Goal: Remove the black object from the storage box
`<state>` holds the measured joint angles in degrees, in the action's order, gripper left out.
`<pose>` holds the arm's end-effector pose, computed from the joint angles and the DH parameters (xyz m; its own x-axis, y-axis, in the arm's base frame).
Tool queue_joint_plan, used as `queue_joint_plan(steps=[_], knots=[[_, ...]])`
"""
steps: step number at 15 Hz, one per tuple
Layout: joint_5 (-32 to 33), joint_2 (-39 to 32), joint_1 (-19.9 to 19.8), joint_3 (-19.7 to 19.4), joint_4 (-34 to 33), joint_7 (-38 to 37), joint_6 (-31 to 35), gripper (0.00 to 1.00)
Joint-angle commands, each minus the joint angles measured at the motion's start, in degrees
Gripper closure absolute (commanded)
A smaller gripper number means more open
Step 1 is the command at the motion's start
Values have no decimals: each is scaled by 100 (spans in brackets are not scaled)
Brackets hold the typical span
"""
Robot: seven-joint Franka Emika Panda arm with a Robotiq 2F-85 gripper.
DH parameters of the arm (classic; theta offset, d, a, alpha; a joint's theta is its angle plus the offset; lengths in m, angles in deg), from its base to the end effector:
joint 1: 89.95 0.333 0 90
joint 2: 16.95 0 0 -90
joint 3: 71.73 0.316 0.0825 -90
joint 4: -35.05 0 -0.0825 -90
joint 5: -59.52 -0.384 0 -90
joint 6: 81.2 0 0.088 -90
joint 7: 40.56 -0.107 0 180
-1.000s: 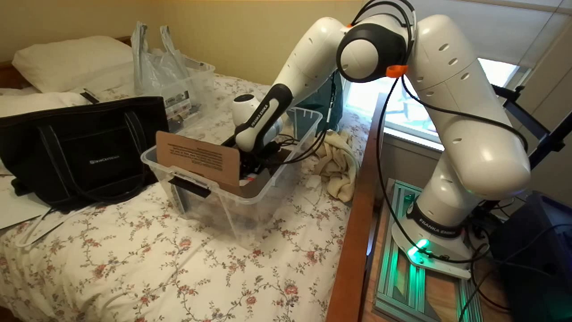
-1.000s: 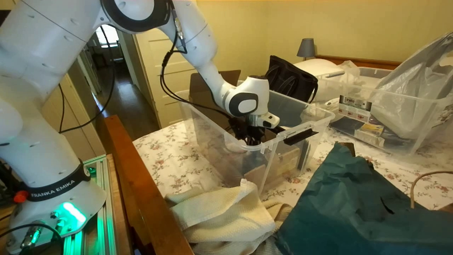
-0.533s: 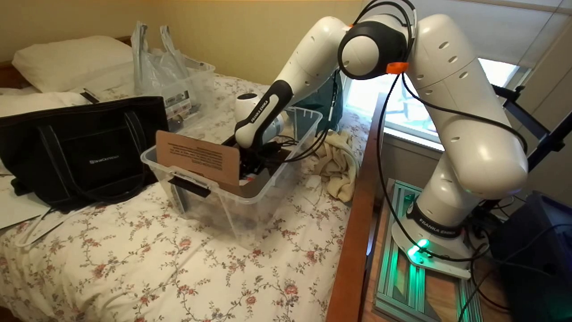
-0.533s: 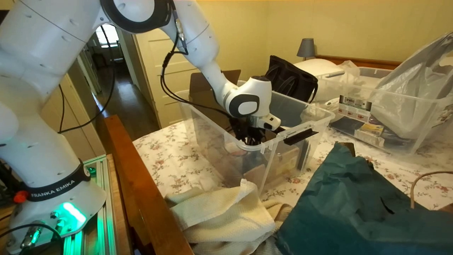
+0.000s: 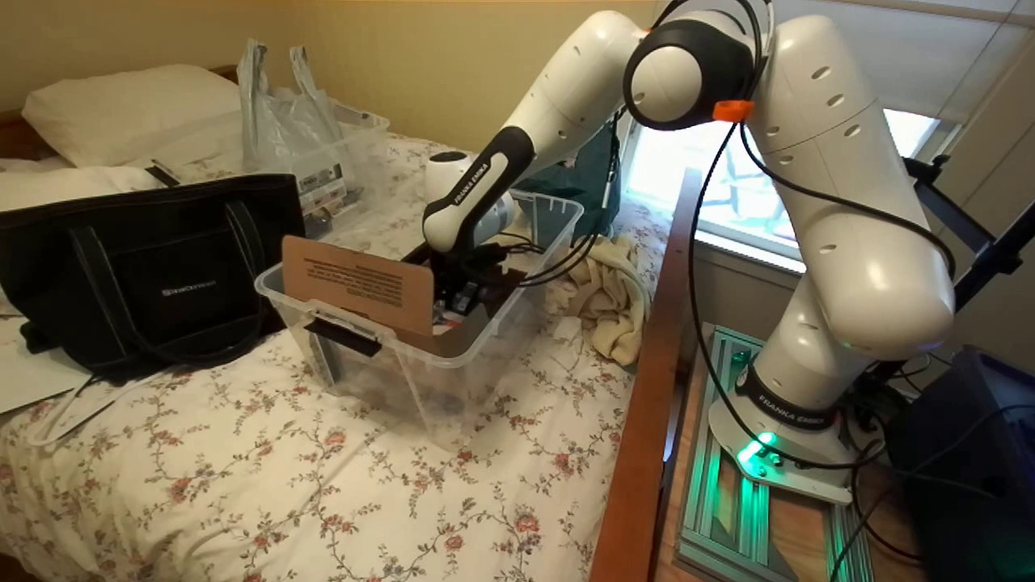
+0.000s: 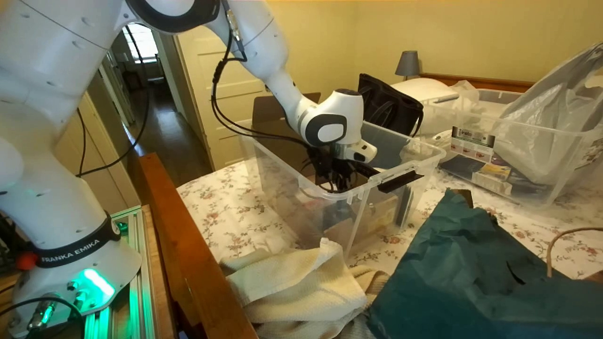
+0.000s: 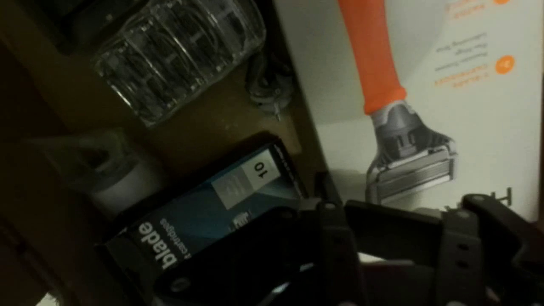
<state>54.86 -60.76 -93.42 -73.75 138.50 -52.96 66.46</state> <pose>0.6412 -0.0619 0.1194 0.9320 -0.3625 0.0031 -0.3623 -0.9318 -0.0208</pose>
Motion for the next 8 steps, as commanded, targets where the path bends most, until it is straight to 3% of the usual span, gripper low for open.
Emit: queue_joint_plan(steps=[1,2,3,5,8], knots=[[-65,412,79,-82,315,44,-20,100],[-20,433,122,-132,325,7,-39,97],[53,425,203,-228,317,-97,-77,73],[214,374,421,-495,305,-399,-76,71],[357,301,781,-935,298,-1056,-75,52]])
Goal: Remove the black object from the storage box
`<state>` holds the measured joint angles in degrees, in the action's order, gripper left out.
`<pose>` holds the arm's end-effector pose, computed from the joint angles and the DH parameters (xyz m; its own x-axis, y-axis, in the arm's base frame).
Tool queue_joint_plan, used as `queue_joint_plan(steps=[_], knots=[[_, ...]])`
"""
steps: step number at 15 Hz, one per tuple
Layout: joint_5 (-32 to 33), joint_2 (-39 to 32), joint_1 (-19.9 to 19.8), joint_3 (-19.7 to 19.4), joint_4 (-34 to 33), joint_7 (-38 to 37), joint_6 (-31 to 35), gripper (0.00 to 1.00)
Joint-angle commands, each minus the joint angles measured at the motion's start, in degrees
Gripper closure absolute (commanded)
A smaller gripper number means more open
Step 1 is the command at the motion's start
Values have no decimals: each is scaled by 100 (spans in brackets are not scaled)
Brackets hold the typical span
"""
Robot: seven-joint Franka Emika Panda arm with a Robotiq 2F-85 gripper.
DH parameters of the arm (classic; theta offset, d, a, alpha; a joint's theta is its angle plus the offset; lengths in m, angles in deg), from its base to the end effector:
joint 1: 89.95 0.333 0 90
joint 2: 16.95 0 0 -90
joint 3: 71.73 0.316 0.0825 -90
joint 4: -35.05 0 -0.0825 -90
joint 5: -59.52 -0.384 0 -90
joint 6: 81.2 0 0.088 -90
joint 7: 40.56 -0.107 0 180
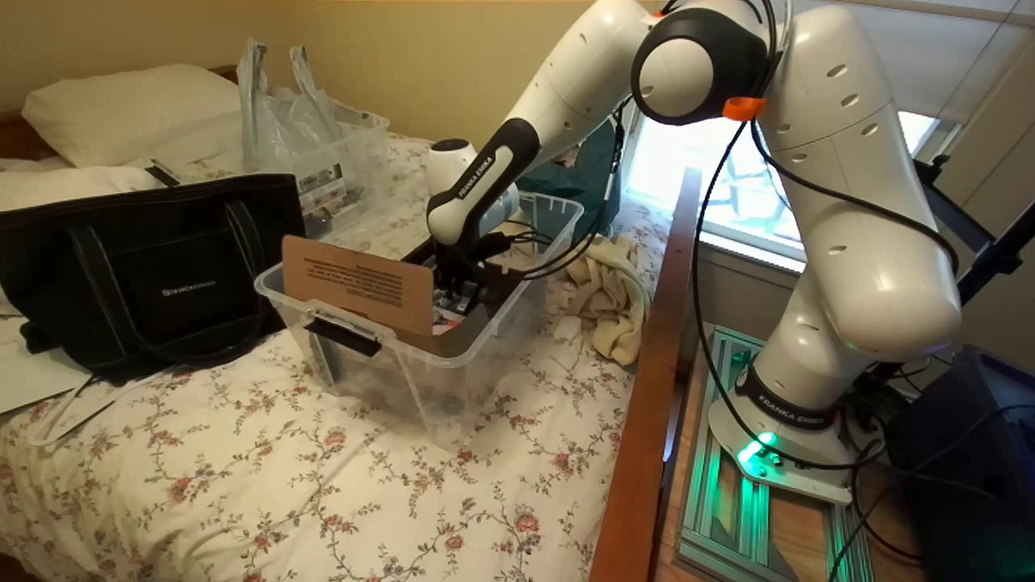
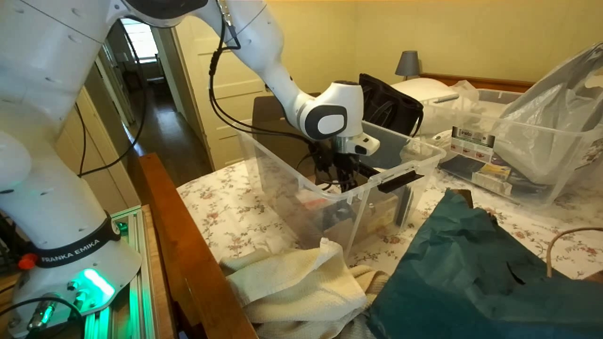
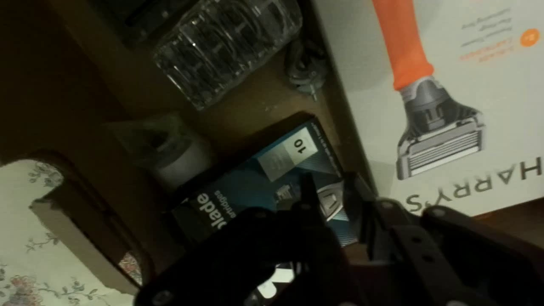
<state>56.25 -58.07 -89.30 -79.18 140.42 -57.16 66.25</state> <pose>0.6374 -0.0730 0.1401 0.9114 -0.4098 0.0385 -0.4113 -0.9104 0.0444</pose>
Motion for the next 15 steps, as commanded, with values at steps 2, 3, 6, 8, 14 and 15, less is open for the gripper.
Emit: queue_joint_plan(steps=[2,3,6,8,14,15], knots=[[296,-2,566,-611,112,-1003,-70,37],[327,-4,647,-700,119,-1175,-88,31],[350,52,935,-1003,148,-1915,-324,11],[348,2,1060,-1144,107,-2432,-530,1],[194,-204,887,-927,48,-3203,-512,0],[160,-241,838,-874,46,-3258,-439,0]])
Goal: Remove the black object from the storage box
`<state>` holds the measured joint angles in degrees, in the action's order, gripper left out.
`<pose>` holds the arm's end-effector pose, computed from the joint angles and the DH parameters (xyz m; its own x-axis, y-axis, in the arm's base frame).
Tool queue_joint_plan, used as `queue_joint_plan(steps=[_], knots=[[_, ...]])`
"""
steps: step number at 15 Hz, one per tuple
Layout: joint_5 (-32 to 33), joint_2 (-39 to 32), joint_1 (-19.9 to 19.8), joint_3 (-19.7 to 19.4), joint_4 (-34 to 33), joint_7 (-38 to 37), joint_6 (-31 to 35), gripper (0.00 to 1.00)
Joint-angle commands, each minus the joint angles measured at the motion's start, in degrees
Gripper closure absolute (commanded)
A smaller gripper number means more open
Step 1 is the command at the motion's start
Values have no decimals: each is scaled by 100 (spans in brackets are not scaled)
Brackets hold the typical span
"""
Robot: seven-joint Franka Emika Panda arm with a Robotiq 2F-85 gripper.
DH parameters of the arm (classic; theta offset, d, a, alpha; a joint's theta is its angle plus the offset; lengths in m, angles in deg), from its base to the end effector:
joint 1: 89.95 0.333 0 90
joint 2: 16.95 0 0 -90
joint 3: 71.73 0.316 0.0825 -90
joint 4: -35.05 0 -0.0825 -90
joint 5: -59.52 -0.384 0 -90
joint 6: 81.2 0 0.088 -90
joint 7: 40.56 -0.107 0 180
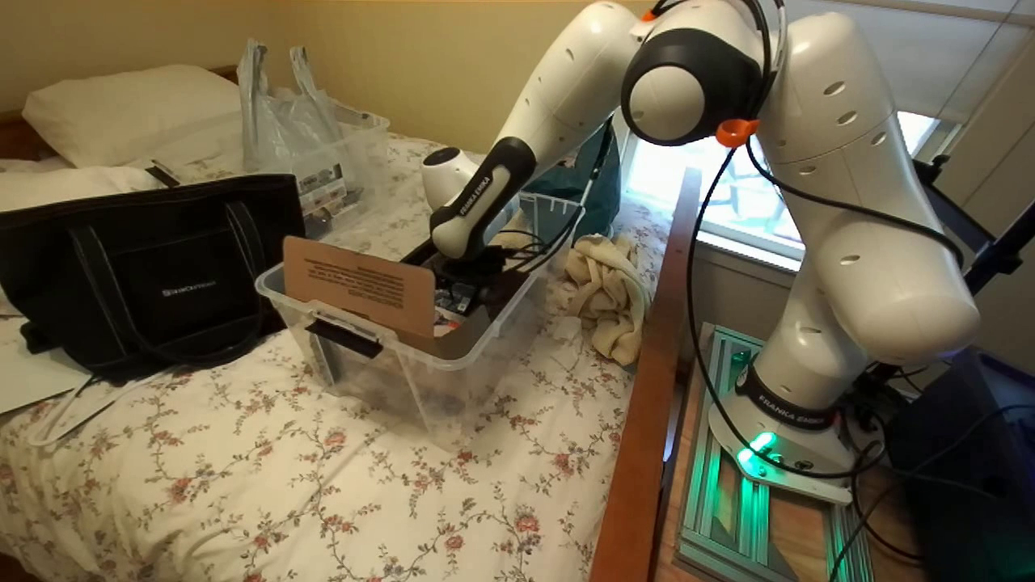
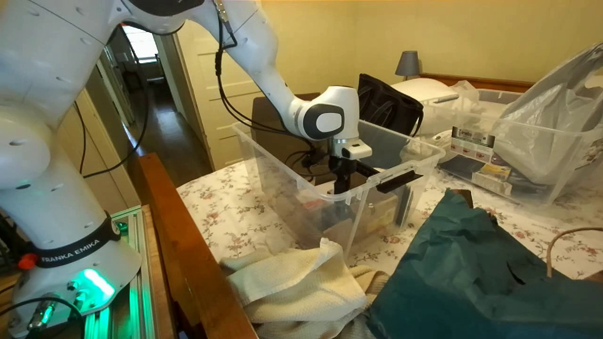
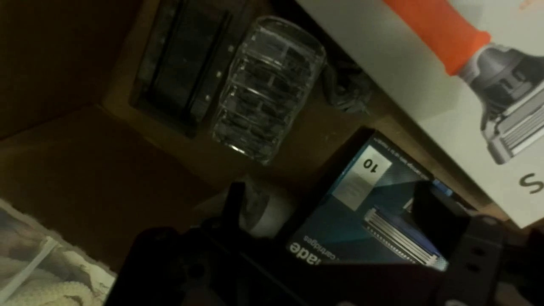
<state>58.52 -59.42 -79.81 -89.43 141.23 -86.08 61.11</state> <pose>0.6221 -0.0767 0.1288 0.6474 -0.7577 0.0825 -0.7560 -0.6246 0.1957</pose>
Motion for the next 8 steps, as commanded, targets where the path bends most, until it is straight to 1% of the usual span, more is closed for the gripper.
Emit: queue_joint_plan(steps=[1,5,8], knots=[[-112,-150,-160,202,-42,-419,164,0],[-359,-297,-338,364,-69,-710,483,0],[-470,-405,-374,372,-56,-957,839,0]])
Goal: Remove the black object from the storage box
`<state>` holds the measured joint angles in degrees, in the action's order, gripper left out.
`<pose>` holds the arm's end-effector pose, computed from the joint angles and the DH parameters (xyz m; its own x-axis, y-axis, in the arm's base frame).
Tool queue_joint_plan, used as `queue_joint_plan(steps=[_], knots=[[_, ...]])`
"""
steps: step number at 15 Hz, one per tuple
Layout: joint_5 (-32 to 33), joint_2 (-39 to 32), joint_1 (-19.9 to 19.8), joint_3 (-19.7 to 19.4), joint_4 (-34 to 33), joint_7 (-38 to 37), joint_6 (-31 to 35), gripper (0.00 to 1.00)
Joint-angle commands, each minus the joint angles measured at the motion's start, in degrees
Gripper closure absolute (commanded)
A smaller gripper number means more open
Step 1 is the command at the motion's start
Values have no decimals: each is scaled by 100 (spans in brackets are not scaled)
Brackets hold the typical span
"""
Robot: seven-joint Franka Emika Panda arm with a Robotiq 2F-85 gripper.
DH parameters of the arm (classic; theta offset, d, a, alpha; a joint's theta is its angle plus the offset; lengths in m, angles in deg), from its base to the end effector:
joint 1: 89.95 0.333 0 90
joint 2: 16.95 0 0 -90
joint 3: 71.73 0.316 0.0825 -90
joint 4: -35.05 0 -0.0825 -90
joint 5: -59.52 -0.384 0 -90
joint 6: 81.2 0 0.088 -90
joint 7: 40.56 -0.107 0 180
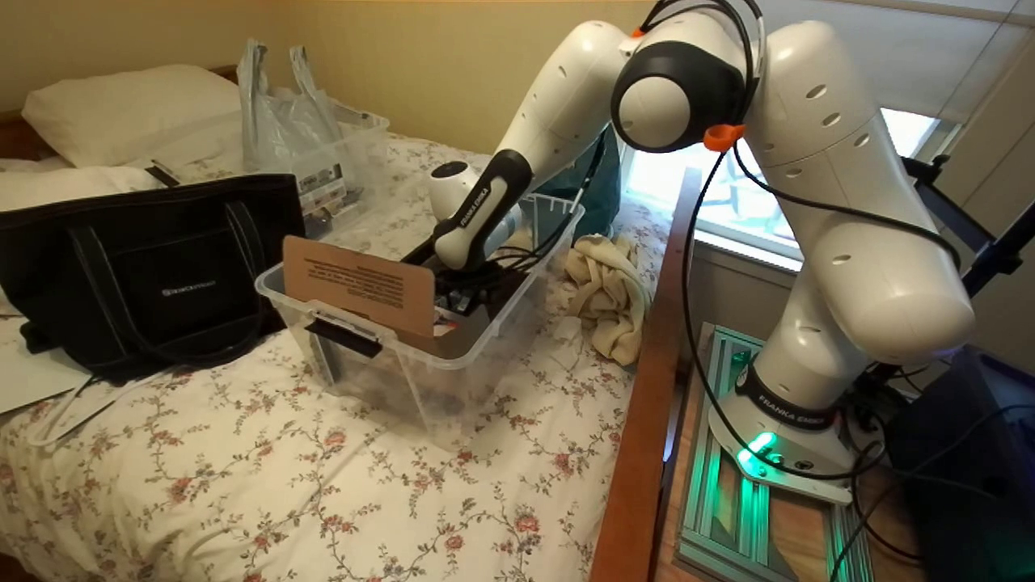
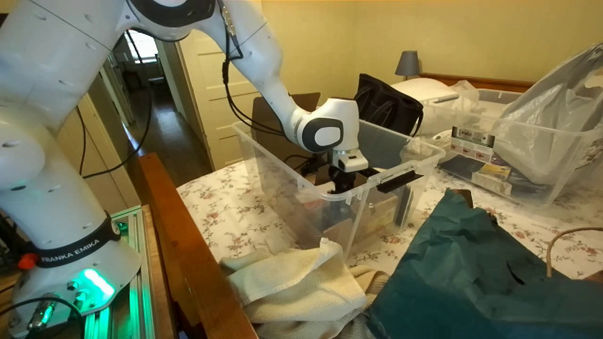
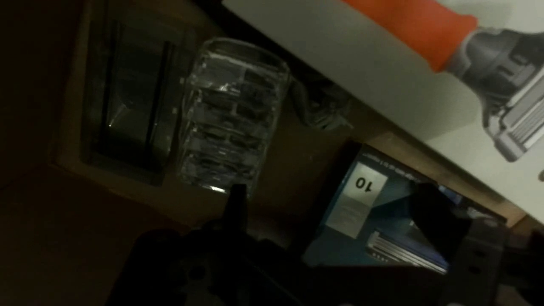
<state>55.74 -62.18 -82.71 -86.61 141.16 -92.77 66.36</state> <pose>0.6202 -0.0805 0.1018 0.5168 -0.8509 0.0946 -0.8542 -0.5052 0.1225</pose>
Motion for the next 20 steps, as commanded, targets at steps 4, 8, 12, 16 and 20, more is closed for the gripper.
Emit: queue_joint_plan(steps=[4,8,12,16,20], knots=[[-270,-237,-72,60,-31,-558,818,0],[-325,-331,-35,24,-19,-810,1208,0],[-393,-388,-22,5,-3,-1009,1481,14],[-485,-405,-19,14,30,-1095,1702,47],[-472,-371,4,-43,75,-1197,1729,69]])
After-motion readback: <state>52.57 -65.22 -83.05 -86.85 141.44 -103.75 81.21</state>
